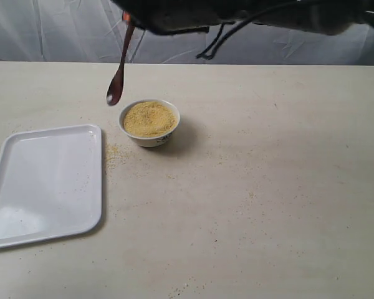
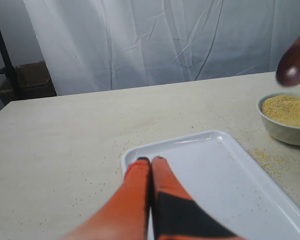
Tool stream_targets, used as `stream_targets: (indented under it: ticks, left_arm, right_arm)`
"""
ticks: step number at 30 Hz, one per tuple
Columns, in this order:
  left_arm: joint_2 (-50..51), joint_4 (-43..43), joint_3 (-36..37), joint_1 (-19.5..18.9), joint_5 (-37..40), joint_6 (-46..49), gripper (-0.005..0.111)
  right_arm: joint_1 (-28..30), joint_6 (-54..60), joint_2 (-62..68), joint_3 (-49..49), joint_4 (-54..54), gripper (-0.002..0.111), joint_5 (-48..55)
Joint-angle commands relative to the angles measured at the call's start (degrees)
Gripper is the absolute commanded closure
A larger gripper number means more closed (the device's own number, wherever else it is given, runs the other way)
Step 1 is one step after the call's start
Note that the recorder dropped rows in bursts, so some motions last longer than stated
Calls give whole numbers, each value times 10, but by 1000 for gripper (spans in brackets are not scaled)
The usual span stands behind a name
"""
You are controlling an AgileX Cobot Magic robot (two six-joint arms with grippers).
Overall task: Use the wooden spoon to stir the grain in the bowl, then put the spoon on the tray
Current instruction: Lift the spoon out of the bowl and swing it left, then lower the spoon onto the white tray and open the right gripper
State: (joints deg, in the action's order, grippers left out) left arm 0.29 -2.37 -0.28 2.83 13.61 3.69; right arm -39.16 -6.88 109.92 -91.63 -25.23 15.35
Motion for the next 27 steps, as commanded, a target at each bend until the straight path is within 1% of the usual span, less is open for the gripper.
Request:
stream_targets:
  ticks: [1,3,5,11,12,14,18,19,21,24,27]
  left_arm:
    - [-3,-1,3,4,1,0,107]
    - [-3,-1,3,4,1,0,107]
    - [-3,-1,3,4,1,0,107]
    - [-3,-1,3,4,1,0,107]
    - [-3,-1,3,4,1,0,107]
    - [-3,-1,3,4,1,0,107]
    - [-3,-1,3,4,1,0,107]
    - [-3,-1,3,4,1,0,107]
    - [-3,-1,3,4,1,0,107]
    - [-3,-1,3,4,1,0,107]
    - [-3,-1,3,4,1,0,107]
  right_arm:
    - [-2,185,122,-108,-279,109,169]
    - [-2,287,181,-153,-417,109,228]
    - [-6,328,228,-191,-486,109,260]
    - [-21,327,324,-269,-498,109,282]
    - [-23,327,330,-273,-498,106,282]
    - [-29,327,336,-275,-498,95,276]
    - [-35,327,338,-275,-486,60,257]
    - [-35,327,338,-275,-485,53,256]
    - [-35,326,338,-275,-483,48,256]
    - [-35,324,336,-275,-466,47,248]
    - [-35,324,332,-275,-420,47,226]
